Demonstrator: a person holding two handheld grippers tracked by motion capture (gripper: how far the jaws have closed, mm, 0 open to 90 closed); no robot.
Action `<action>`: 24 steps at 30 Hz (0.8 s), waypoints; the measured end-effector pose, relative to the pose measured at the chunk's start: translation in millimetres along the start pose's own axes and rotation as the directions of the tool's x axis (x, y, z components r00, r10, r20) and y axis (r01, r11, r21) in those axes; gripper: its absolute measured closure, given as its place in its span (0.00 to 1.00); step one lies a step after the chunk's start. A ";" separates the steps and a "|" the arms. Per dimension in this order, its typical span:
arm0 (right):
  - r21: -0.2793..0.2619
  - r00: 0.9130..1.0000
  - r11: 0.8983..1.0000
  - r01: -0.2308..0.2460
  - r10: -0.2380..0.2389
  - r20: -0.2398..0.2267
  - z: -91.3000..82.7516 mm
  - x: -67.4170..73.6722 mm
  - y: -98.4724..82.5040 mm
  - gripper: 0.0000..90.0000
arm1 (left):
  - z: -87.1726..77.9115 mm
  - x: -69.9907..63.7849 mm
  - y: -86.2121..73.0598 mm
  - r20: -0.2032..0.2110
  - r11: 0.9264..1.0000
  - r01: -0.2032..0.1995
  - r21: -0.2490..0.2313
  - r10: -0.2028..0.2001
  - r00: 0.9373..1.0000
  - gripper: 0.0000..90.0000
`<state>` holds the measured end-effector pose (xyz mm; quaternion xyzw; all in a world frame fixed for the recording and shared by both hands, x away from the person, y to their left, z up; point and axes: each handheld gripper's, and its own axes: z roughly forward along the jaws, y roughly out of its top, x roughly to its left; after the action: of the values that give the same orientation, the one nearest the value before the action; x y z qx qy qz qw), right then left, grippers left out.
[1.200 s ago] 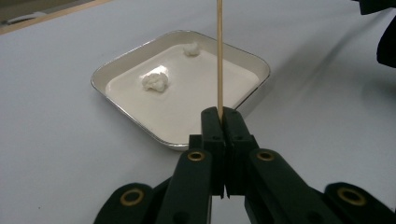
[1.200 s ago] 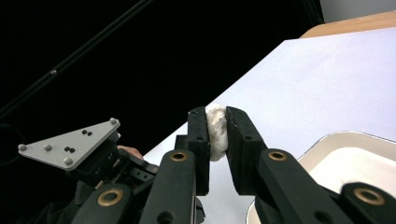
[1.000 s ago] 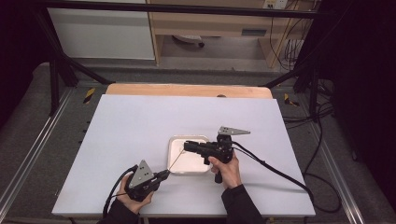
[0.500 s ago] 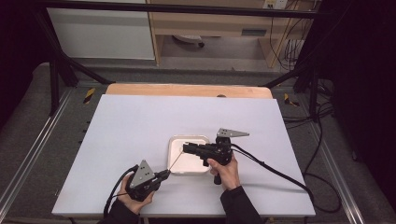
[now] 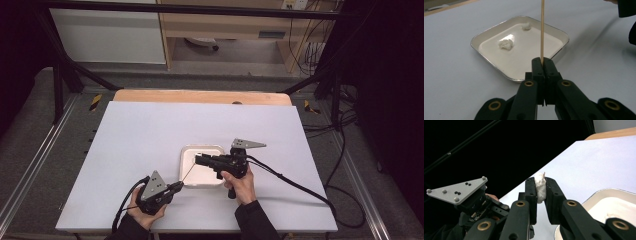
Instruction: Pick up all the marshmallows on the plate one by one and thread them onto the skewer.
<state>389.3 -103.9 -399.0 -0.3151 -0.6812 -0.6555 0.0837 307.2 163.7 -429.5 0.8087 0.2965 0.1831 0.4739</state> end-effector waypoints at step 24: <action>0.083 1.000 0.996 0.014 -0.013 -0.012 24.6 2.3 -24.8 0.90 | 2.6 0.0 9.9 -0.025 0.999 0.019 -0.041 -0.020 0.999 0.99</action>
<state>381.5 -78.5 -421.8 -0.3030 -0.7094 -0.6290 0.0960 311.8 158.3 -422.1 0.7936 0.3066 0.1947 0.4881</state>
